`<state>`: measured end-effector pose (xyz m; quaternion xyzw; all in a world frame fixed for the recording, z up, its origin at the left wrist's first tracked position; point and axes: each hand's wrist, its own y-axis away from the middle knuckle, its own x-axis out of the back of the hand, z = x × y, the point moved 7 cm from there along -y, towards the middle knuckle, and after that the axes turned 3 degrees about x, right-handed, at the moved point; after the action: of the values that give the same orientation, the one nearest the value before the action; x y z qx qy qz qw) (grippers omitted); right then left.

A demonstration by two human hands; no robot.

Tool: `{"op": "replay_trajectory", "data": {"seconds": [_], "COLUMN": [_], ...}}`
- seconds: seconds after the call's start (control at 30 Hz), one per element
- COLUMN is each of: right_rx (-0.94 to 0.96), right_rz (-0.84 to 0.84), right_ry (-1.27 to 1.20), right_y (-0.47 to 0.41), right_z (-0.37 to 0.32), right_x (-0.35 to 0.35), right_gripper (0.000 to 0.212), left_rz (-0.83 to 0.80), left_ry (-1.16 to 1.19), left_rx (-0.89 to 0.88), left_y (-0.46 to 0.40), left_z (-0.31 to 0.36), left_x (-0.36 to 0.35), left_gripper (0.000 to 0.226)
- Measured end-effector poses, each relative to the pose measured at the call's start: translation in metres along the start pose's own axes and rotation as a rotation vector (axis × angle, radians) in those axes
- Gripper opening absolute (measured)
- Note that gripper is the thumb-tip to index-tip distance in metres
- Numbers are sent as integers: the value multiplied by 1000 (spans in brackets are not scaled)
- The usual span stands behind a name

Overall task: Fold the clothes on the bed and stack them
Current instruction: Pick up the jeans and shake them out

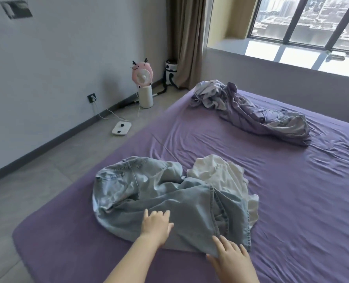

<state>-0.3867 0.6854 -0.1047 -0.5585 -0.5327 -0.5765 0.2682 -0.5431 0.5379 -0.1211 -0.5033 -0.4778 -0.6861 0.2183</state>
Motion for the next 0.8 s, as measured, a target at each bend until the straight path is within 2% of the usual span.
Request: {"op": "replay_trajectory", "data": {"seconds": [0.23,0.3,0.5,0.6,0.63,0.73,0.8], "right_rx": [113,162,201,199,196,157,129], "right_rz": [-48,-10,-65,-68,-54,-76,-132], "right_ry": [175,228,179,294,321,332,278], "right_y": [-108,-134,-189,-207,-211,-216,-212], "right_z": [-36,-49,-74,-76,-76,-65,-56], "right_x": [-8,-13,-40,-48,-49,-55,-59], "right_gripper": [58,56,68,73,73,72,71], "left_rz": [48,49,95,74,79,212,280], "left_ry": [118,144,219,258,283,398,587], "left_rx": [88,100,143,203,225,230,227], "left_y": [-87,-105,-142,-157,-160,-161,-155], "left_z": [-62,-71,-85,-90,-91,-86,-78], "left_x": [-13,-18,-30,-38,-39,-33,-32], "left_gripper": [57,58,70,81,76,42,36]}}
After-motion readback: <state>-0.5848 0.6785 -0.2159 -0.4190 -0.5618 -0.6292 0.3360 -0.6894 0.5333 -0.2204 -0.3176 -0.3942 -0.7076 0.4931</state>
